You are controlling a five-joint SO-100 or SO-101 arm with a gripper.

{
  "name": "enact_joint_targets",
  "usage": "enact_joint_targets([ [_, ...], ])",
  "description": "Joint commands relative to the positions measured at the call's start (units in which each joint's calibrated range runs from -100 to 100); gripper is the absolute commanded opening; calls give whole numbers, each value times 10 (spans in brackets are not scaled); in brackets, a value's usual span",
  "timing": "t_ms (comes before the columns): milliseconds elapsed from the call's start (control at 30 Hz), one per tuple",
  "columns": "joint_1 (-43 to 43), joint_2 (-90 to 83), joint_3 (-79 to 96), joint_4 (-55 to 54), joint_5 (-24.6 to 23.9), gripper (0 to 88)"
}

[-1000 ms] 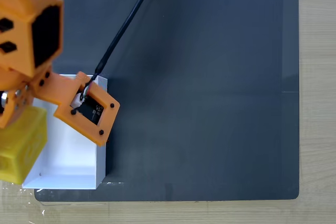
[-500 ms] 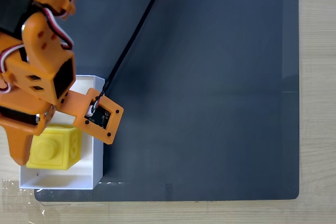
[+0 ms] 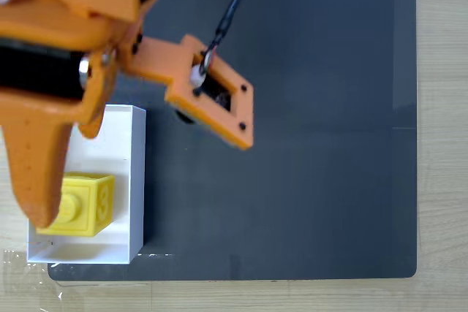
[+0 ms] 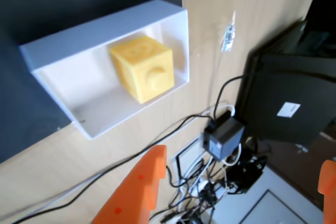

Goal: Grasp a yellow block and put it in the box

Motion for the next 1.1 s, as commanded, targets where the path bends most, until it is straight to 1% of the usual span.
enact_joint_targets([
  [0, -39, -157, 24, 160, -2, 312],
  [67, -69, -229, 69, 222, -2, 312],
  [133, -96, -303, 137, 234, 0, 313],
  [267, -130, -470, 318, 203, 3, 316],
  [367, -130, -592, 464, 130, 4, 312],
  [400, -131, -627, 513, 104, 12, 306],
  [467, -136, -697, 607, 61, 28, 253],
  [533, -137, -756, 689, 18, 36, 151],
  [600, -137, -806, 763, -12, 41, 15],
  [633, -137, -832, 799, -20, 42, 4],
  [700, -139, -877, 864, -32, 37, 30],
  [867, -172, -965, 1022, -29, 36, 10],
  [933, -174, -971, 1074, -29, 32, 10],
  [1067, -172, -967, 1139, -29, -16, 10],
])
